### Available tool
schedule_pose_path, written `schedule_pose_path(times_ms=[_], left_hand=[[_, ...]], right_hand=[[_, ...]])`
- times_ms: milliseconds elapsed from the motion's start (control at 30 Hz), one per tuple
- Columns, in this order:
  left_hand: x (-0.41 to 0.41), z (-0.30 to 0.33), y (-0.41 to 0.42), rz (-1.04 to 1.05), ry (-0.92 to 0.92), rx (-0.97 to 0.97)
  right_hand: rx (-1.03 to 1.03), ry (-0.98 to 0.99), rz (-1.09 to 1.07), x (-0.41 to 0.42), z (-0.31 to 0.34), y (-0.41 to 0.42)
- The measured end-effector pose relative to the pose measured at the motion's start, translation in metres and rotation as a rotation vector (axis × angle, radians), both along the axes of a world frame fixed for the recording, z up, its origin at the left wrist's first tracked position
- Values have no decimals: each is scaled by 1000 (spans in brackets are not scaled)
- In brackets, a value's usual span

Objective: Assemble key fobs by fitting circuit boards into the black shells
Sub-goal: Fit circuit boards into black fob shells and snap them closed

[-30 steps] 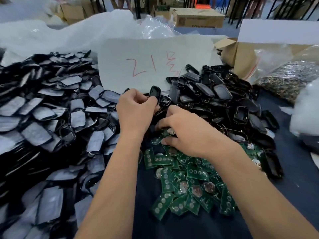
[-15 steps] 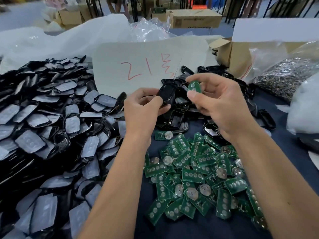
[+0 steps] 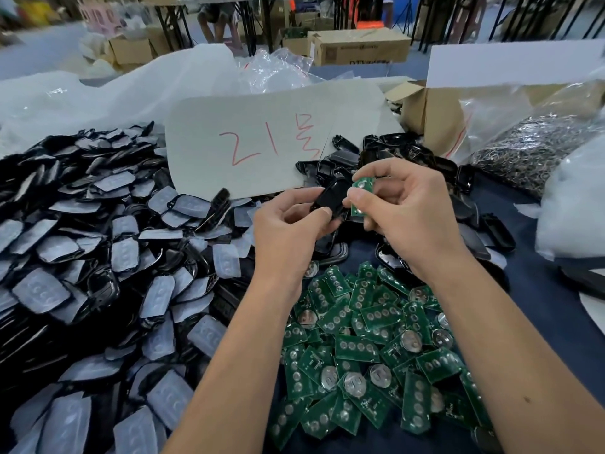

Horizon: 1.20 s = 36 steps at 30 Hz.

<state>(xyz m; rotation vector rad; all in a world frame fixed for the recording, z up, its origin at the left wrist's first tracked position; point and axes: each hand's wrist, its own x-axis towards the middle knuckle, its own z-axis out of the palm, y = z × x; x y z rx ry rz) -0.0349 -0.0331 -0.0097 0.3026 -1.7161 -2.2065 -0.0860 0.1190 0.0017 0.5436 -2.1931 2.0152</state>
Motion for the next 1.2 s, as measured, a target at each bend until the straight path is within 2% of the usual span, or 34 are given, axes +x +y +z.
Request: schedule_pose_path(times_ms=[400,533,667,967,1100,1200], left_hand=[[-1,-5,0,-12,-29,-60],[-2,-6,-1,-12,-47,-79],[-1,-5,1,-17,-68,-103],[-1,-4,0,-2,-91,-176],[1,-4,-1,18,-97,-210],[2,-3,0,18,-98,-237]], right_hand=[[-32,11,-123,-1,-4,-2],[-104,10,-117,2,-3,-4],[16,36,-184,2,-6,-4],[-61,-23,-117,5,-5,-10],[52,41,-172,6,-4,-8],[56,55,-187,6,-5,-7]])
